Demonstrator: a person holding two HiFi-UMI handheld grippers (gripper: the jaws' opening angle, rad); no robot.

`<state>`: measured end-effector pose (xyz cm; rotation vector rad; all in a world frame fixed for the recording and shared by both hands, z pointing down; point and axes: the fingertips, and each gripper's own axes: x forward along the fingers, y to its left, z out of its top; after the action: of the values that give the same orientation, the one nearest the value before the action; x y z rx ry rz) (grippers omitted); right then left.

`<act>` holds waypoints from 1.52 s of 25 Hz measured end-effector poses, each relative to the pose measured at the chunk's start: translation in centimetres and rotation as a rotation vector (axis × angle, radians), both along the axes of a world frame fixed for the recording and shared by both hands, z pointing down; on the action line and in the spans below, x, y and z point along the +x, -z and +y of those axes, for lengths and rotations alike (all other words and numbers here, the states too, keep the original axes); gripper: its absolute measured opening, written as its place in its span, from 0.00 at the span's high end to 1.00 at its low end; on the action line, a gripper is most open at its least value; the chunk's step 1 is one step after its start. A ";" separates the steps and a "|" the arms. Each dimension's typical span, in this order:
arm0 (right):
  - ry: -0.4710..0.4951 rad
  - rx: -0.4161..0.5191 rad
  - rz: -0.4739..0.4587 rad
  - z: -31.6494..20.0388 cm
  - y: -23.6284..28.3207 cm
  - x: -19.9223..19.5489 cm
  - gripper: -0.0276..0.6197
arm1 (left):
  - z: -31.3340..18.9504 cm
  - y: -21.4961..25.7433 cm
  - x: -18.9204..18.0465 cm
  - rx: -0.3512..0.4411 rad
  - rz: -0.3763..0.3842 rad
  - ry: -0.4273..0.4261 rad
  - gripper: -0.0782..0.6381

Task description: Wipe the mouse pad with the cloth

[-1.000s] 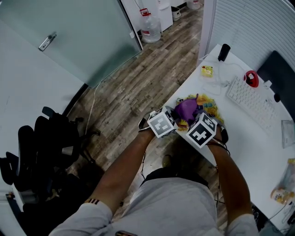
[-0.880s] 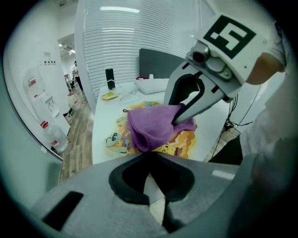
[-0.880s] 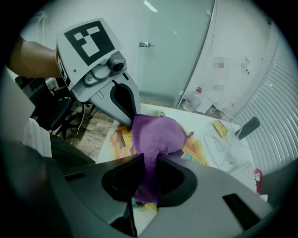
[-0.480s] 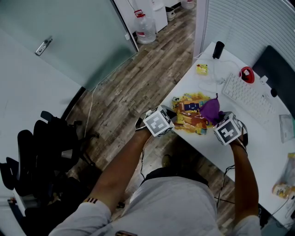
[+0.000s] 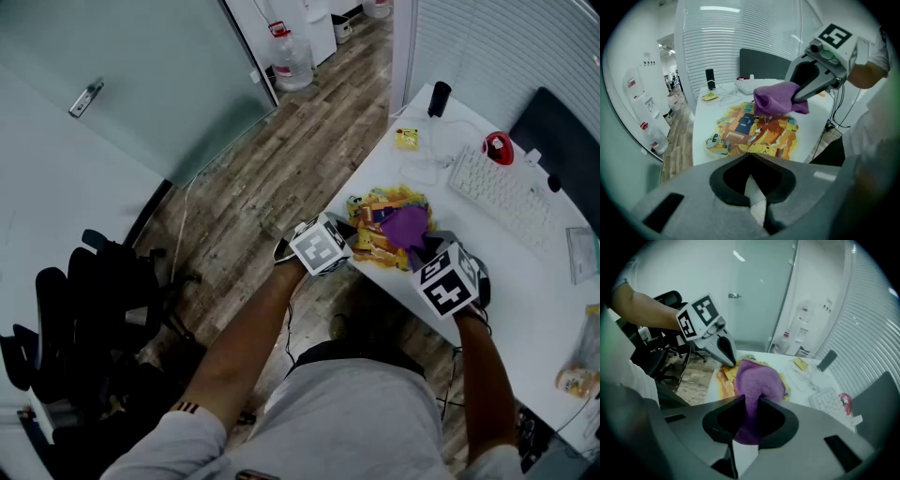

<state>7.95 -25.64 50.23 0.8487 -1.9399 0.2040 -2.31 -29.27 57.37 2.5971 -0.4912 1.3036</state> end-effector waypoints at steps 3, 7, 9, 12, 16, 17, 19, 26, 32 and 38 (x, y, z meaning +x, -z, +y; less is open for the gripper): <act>0.086 -0.018 -0.016 1.1 -0.6 -4.1 0.85 | 0.1 0.0 0.0 -0.006 0.000 -0.003 0.87; 0.163 -0.063 0.011 2.5 -2.7 -7.5 0.85 | 0.1 0.3 0.0 -0.006 -0.003 0.006 0.87; 0.190 -0.082 0.040 2.9 -3.8 -8.1 0.85 | 0.0 0.1 0.1 -0.005 0.002 0.003 0.87; 0.192 -0.088 0.073 3.0 -4.6 -7.8 0.85 | -0.1 -0.4 0.2 -0.002 0.013 -0.005 0.87; 0.146 -0.092 0.084 2.5 -4.7 -5.5 0.85 | -0.2 -0.2 0.2 -0.001 0.014 -0.011 0.87; 0.131 -0.095 0.087 2.5 -4.8 -4.7 0.85 | -0.2 -0.2 0.1 -0.002 0.013 -0.013 0.87; 0.097 -0.102 0.093 2.5 -4.8 -2.9 0.85 | -0.2 -0.3 0.1 -0.006 0.009 -0.016 0.87; -0.037 -0.109 0.117 2.3 -4.9 3.9 0.85 | -0.1 0.0 0.3 -0.004 0.012 -0.028 0.87; -0.127 -0.112 0.124 2.6 -4.7 8.0 0.85 | 0.0 0.2 0.3 -0.003 0.005 -0.039 0.87; -0.154 -0.089 0.055 2.4 -3.5 8.4 0.85 | -0.1 0.0 0.3 -0.021 0.003 -0.025 0.87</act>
<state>16.33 -23.19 53.77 0.9359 -1.8017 0.3521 -2.03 -29.38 57.37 2.5963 -0.4442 1.3046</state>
